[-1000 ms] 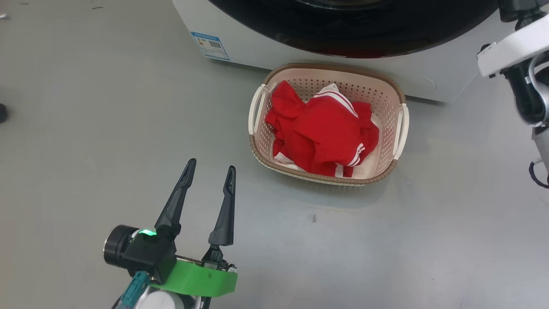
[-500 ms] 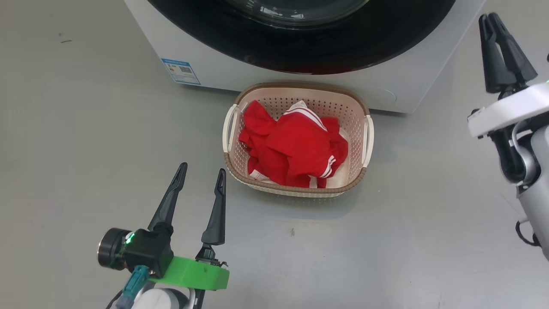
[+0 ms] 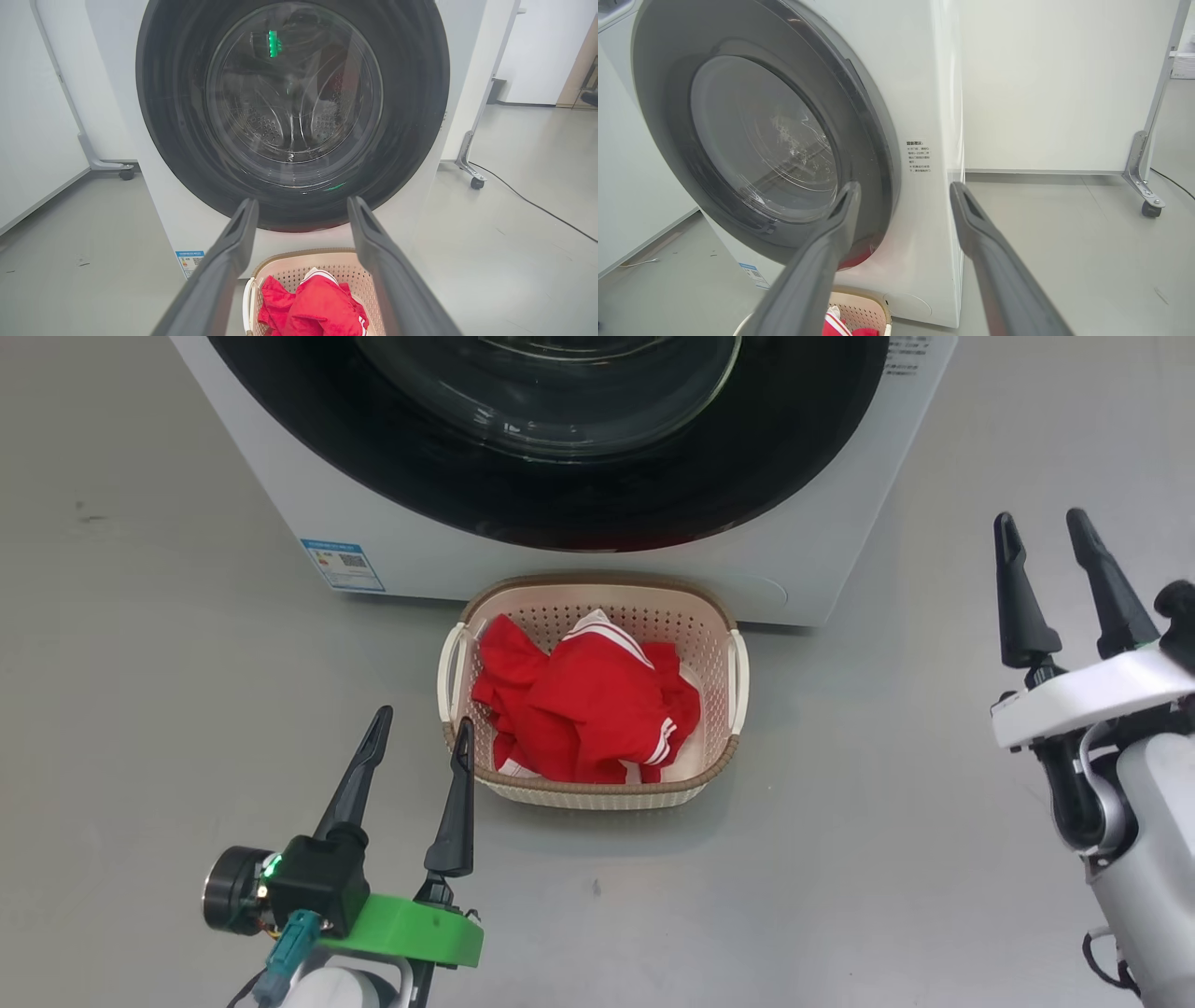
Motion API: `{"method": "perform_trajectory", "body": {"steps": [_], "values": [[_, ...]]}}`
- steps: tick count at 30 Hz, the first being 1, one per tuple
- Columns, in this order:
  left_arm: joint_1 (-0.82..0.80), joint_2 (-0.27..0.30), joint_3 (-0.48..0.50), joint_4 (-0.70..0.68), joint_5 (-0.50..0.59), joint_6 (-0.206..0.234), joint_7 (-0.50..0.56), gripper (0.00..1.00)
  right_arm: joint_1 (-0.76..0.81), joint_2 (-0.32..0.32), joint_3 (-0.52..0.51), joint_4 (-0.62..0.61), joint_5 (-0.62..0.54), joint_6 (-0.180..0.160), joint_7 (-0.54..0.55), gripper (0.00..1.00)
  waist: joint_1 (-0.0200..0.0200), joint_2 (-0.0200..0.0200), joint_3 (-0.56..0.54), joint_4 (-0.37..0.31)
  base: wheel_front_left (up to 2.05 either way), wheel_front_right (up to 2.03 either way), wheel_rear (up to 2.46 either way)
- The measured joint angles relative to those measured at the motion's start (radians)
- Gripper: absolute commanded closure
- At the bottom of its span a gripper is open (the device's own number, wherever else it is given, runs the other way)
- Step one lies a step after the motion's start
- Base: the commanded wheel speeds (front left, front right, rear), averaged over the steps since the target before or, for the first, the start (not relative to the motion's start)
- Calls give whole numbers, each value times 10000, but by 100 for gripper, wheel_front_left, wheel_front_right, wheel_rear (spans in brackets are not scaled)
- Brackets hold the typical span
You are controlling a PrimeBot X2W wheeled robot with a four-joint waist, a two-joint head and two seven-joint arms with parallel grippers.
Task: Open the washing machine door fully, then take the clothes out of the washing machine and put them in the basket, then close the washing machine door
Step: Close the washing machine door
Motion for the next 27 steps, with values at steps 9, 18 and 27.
{"method": "perform_trajectory", "body": {"steps": [9,18,27], "values": [[265,2,180,378,10,-2,0,0,1602,364,-546,-654,-441,-268,0,0,0,0,-579,-520,0,0,0],[462,4,224,581,10,0,0,0,2879,677,-913,-1394,-721,-522,0,0,0,-1,-1009,-1012,0,0,0],[473,4,136,669,-4,0,0,0,3934,976,-1101,-1975,-1039,-663,0,0,0,0,-1270,-1163,0,0,0]]}}
